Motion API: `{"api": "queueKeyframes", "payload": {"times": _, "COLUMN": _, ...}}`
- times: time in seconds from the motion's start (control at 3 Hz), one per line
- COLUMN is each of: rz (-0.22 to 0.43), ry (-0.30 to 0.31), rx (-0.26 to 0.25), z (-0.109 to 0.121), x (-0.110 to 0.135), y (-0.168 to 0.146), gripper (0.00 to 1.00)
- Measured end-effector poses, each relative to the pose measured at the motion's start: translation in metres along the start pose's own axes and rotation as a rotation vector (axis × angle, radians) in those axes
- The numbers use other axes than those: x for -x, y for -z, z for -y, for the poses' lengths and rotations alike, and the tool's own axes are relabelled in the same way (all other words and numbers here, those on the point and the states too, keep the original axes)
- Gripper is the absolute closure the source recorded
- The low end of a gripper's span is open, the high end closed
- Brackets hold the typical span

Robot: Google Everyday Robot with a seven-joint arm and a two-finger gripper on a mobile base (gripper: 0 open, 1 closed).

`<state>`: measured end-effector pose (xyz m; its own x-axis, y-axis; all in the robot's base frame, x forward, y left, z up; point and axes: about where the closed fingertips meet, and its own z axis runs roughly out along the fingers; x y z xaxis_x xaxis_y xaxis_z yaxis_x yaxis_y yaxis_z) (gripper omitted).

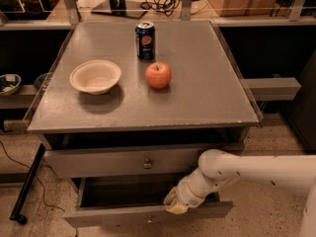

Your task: Open middle drawer

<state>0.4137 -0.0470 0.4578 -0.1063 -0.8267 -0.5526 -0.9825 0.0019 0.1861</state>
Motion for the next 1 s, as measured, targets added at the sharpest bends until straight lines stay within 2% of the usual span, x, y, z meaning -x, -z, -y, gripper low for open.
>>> {"api": "queueKeyframes", "payload": {"times": 0.67, "rz": 0.000, "ry": 0.000, "rx": 0.000, "z": 0.0073, "x": -0.0006, "y": 0.0021, "gripper": 1.00}}
{"api": "queueKeyframes", "payload": {"times": 1.0, "rz": 0.000, "ry": 0.000, "rx": 0.000, "z": 0.0075, "x": -0.0006, "y": 0.0021, "gripper": 0.83}}
